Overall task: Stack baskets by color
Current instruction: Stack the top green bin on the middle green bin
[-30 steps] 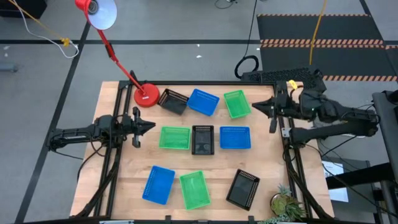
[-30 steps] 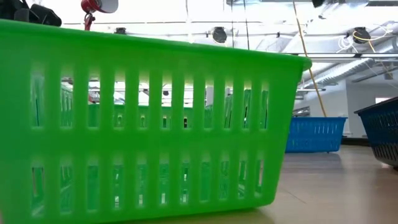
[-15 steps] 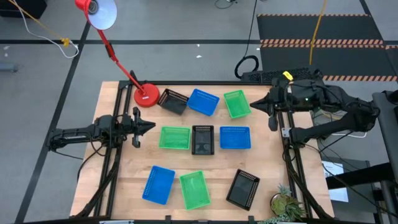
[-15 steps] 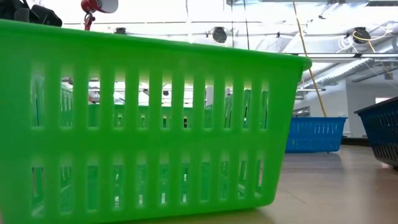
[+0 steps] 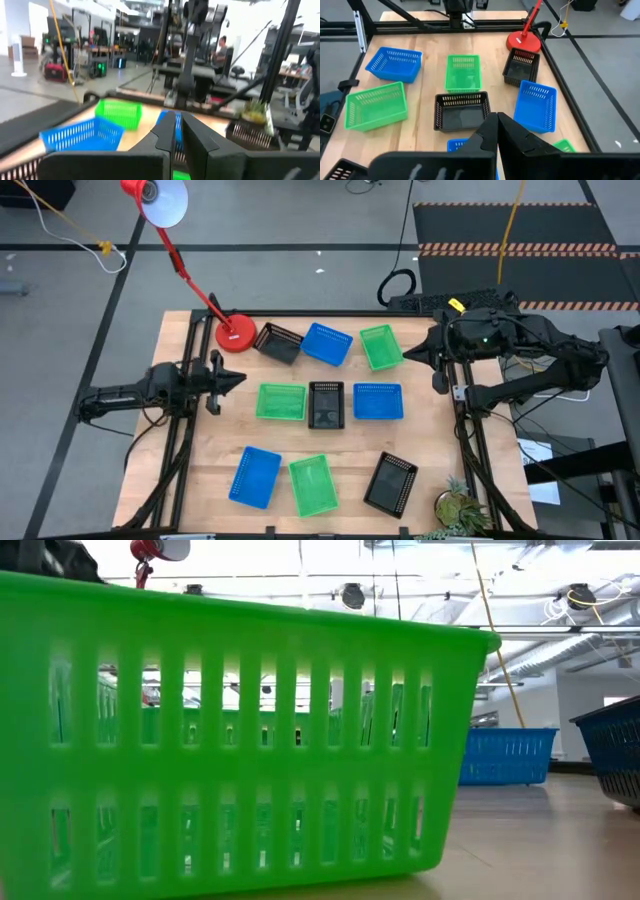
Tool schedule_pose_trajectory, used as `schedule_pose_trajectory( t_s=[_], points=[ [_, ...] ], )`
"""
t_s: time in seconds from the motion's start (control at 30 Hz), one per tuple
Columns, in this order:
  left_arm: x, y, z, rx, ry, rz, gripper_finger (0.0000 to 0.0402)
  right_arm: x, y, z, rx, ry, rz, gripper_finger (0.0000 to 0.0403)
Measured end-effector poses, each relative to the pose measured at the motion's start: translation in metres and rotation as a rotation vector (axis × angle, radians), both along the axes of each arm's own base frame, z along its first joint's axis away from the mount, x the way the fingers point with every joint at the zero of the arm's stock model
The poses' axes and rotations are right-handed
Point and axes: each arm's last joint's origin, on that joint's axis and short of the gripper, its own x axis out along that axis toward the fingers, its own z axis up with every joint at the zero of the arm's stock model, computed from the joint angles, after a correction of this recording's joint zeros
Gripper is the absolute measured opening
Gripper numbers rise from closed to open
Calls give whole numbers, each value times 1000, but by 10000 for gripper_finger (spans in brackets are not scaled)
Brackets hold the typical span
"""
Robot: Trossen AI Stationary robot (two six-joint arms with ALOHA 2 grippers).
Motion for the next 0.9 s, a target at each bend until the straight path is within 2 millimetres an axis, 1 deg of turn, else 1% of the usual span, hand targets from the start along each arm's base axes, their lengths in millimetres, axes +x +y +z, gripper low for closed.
schedule_pose_trajectory(
  t_s=[0.1,0.23,0.33,0.43,0.53,0.7,0.9],
  points=[
    [-7,-1,23,-11,-10,-2,33,0,0,0,-8,0,5,0],
    [-15,-1,55,-33,32,-4,33,0,0,0,-10,1,6,0],
    [-16,-2,81,-26,65,-2,33,0,0,0,-10,1,6,0],
    [-15,-2,111,-6,99,0,33,0,0,0,-10,2,6,0],
    [-10,-1,142,12,157,1,33,1,0,-3,-10,11,6,0],
    [6,1,192,45,273,1,33,3,0,-8,-9,25,6,0],
    [32,3,242,98,420,-8,33,8,0,-11,-9,12,7,0]
  ],
)
